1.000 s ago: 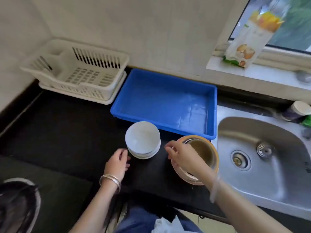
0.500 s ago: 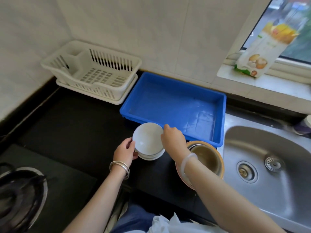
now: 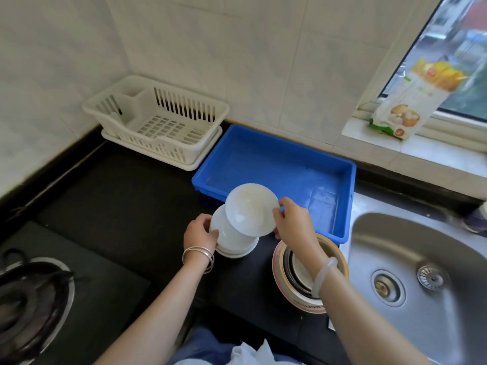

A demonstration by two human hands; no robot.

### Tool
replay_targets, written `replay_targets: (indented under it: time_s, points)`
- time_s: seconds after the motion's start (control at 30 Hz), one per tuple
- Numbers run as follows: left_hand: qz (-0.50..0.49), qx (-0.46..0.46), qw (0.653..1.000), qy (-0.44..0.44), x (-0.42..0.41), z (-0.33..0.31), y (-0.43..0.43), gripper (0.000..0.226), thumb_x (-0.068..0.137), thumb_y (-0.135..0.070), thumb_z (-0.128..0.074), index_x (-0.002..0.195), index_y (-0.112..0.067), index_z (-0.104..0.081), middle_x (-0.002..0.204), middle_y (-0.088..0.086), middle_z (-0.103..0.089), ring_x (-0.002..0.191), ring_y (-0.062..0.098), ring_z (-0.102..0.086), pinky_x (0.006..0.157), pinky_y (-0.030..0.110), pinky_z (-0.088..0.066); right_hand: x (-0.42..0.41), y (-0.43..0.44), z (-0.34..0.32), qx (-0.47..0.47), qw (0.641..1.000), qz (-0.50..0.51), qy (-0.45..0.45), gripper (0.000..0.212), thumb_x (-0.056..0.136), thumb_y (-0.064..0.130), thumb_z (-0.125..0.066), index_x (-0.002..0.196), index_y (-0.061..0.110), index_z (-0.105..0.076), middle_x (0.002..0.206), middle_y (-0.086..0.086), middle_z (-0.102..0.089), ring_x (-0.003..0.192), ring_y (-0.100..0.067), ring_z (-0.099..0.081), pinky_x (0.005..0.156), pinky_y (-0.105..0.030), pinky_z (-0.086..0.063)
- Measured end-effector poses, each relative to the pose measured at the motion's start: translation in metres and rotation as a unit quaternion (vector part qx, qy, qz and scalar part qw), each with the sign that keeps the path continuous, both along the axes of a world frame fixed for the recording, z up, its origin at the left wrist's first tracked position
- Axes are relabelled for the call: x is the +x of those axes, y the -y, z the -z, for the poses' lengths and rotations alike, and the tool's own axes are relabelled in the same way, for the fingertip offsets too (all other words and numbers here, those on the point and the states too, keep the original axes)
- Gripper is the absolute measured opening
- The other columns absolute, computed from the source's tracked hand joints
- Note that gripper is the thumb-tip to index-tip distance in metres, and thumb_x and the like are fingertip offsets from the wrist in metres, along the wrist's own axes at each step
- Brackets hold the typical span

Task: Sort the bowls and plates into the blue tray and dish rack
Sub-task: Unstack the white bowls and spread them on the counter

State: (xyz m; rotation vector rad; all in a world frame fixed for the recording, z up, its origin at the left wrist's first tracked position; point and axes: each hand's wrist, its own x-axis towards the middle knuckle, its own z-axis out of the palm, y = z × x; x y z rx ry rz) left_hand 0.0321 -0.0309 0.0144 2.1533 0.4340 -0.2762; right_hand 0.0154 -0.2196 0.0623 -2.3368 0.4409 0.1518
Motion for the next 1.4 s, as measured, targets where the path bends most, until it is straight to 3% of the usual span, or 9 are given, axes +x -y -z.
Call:
replay_targets:
  time_s: [0.13,0.23,0.37,0.5,0.63,0.83,1.03,1.17,1.4]
  points:
    - [-0.005,0.056,0.997,0.061,-0.004,-0.006,0.006,0.025,0.081,-0.006,-0.06,0.101,-0.02,-0.058,0.107,0.002,-0.057,0.088,0.017,-0.059,0.073,0.029,-0.051,-0.005,0.008,0.001,-0.004,1.0,0.004,-0.002,0.011,0.098,0.022,-0.039,0.091,0.019,-0.046,0.069,-0.005,-0.06,0.047,-0.013,-0.059,0.044,-0.018,-0.038]
    - [-0.008,0.051,0.996,0.069,-0.005,-0.008,0.007,0.023,0.081,-0.005,-0.06,0.099,-0.02,-0.058,0.101,0.0,-0.061,0.088,0.016,-0.059,0.072,0.028,-0.051,-0.008,0.009,-0.001,-0.011,1.0,0.009,-0.006,0.011,0.097,0.023,-0.039,0.092,0.019,-0.049,0.06,-0.001,-0.058,0.044,-0.008,-0.056,0.044,-0.016,-0.035]
    - [-0.025,-0.003,0.998,0.054,-0.002,-0.008,0.003,0.02,0.08,-0.004,-0.061,0.093,-0.02,-0.059,0.096,-0.004,-0.059,0.085,0.016,-0.06,0.074,0.037,-0.058,-0.006,0.008,-0.011,0.002,1.0,0.021,0.01,0.014,0.096,0.021,-0.041,0.086,0.018,-0.051,0.055,0.0,-0.059,0.034,-0.004,-0.051,0.043,-0.019,-0.039]
    - [-0.065,-0.099,0.993,0.012,0.01,-0.014,-0.01,0.023,0.078,-0.001,-0.064,0.081,-0.023,-0.058,0.087,-0.008,-0.059,0.075,0.009,-0.056,0.051,0.023,-0.052,0.003,0.0,-0.031,0.009,1.0,0.015,0.026,0.018,0.095,0.021,-0.041,0.089,0.016,-0.057,0.058,-0.003,-0.063,0.036,-0.006,-0.055,0.047,-0.023,-0.046]
    - [-0.101,-0.188,0.977,-0.001,0.026,-0.031,-0.034,0.028,0.076,0.003,-0.065,0.078,-0.025,-0.058,0.084,-0.01,-0.058,0.077,0.009,-0.056,0.045,0.022,-0.051,0.021,-0.018,-0.052,0.024,0.999,0.005,0.046,0.02,0.092,0.018,-0.042,0.086,0.01,-0.061,0.056,-0.006,-0.065,0.035,-0.008,-0.055,0.053,-0.028,-0.054]
    - [-0.186,-0.243,0.952,0.008,0.052,-0.043,-0.104,0.027,0.076,0.004,-0.064,0.082,-0.022,-0.058,0.103,0.001,-0.059,0.096,0.025,-0.059,0.061,0.037,-0.059,0.07,-0.068,-0.068,0.059,0.996,-0.043,0.051,0.018,0.093,0.014,-0.045,0.087,0.009,-0.062,0.055,-0.008,-0.061,0.033,-0.003,-0.05,0.035,-0.01,-0.038]
    - [-0.298,-0.241,0.923,0.035,0.074,-0.027,-0.194,0.028,0.077,0.006,-0.063,0.083,-0.02,-0.057,0.103,0.003,-0.058,0.093,0.026,-0.059,0.052,0.033,-0.055,0.141,-0.14,-0.051,0.088,0.99,-0.112,-0.006,0.017,0.093,0.012,-0.042,0.096,0.008,-0.059,0.058,-0.008,-0.063,0.038,-0.009,-0.056,0.04,-0.013,-0.045]
    - [-0.368,-0.231,0.899,0.053,0.094,-0.009,-0.245,0.029,0.077,0.007,-0.063,0.078,-0.021,-0.056,0.1,0.003,-0.058,0.088,0.025,-0.059,0.048,0.028,-0.052,0.193,-0.193,-0.024,0.125,0.982,-0.13,-0.053,0.015,0.094,0.008,-0.043,0.104,0.009,-0.054,0.062,-0.009,-0.063,0.041,-0.01,-0.06,0.037,-0.013,-0.043]
    - [-0.457,-0.229,0.857,0.066,0.141,0.023,-0.308,0.022,0.078,0.007,-0.062,0.09,-0.011,-0.057,0.104,0.008,-0.059,0.093,0.029,-0.059,0.06,0.034,-0.055,0.27,-0.281,0.035,0.198,0.965,-0.116,-0.127,0.02,0.095,0.008,-0.045,0.113,0.013,-0.049,0.092,-0.013,-0.061,0.069,-0.022,-0.063,0.042,-0.023,-0.052]
